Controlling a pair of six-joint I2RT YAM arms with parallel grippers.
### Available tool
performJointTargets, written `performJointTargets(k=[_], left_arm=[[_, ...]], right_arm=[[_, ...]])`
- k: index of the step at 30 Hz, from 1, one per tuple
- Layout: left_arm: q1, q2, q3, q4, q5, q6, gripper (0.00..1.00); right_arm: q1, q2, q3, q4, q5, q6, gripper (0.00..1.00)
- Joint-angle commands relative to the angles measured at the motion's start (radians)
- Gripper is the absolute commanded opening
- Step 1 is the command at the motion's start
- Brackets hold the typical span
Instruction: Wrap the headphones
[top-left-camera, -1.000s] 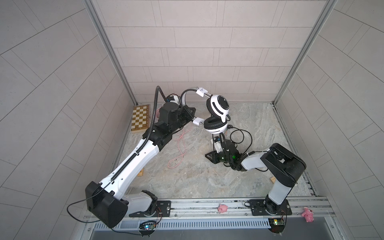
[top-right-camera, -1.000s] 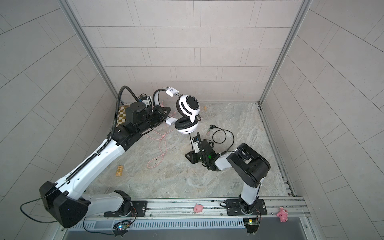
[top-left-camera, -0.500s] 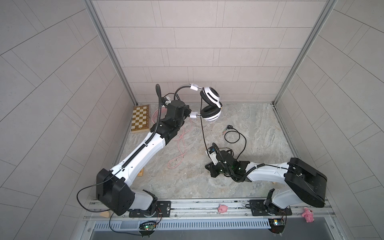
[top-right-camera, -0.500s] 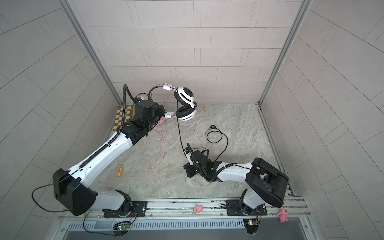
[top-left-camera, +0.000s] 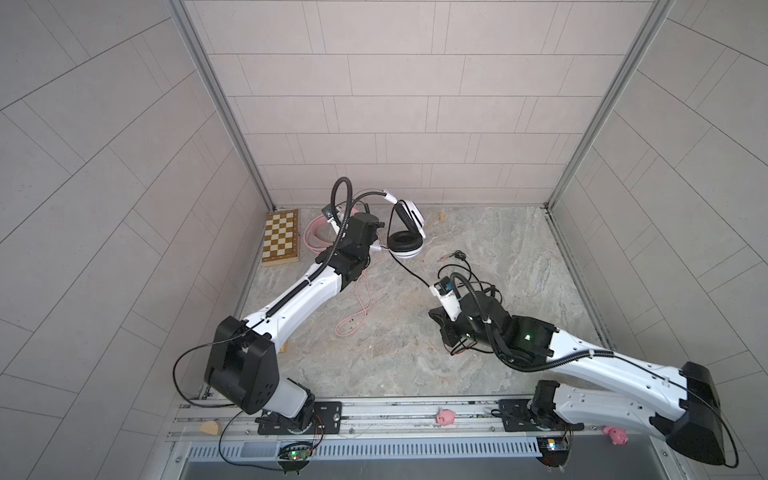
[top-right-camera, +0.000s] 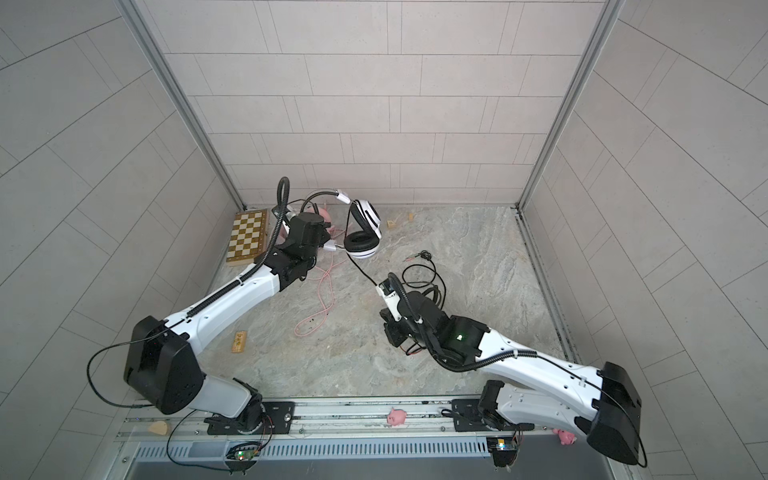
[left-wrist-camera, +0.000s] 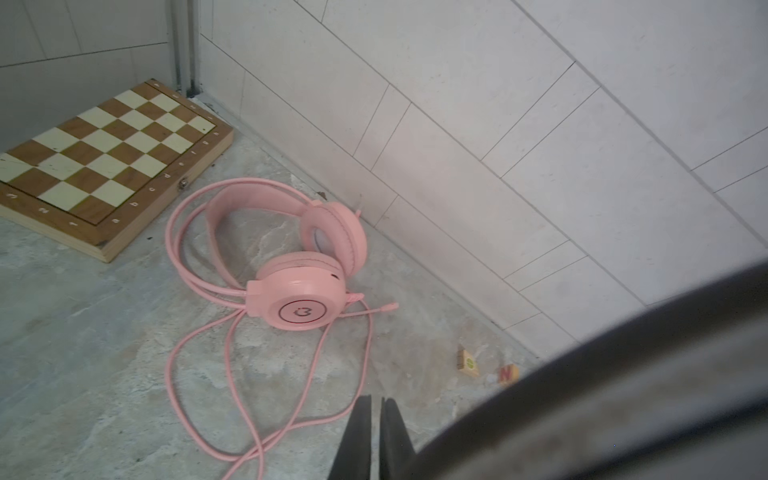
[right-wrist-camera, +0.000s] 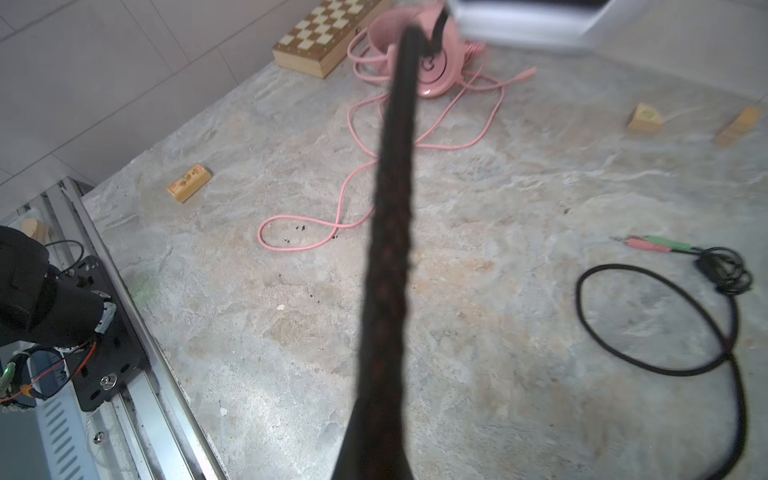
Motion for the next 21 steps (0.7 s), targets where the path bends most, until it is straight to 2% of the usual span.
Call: performJointTargets(k=[1, 5, 13, 17, 21], left_arm=[[-0.006, -0.021, -0.025, 0.077, -0.044, 0.049, 0.00], [-0.034, -0.044, -0.059, 0.055, -0.018, 0.126, 0.00], [-0.091, -0.131, -0.099, -0.118, 0.055, 0.315, 0.00], [-0.091, -0.185, -0.094, -0.203, 0.099, 0.341, 0.00], [-0.090, -0.144, 0.042, -0.355, 0.253, 0.415, 0.00]], right_arm=[[0.002, -0.049, 0.053, -0.112, 0.115, -0.054, 0.03], [-0.007, -0.052, 0.107, -0.149, 0.183, -0.100, 0.02], [-0.135, 0.002, 0.209, -0.126, 0.138, -0.158, 0.02], [-0.254, 0.000, 0.227, -0.099, 0.073, -0.159, 0.02], [-0.383, 0.020, 0.257, -0.077, -0.052, -0.145, 0.02]])
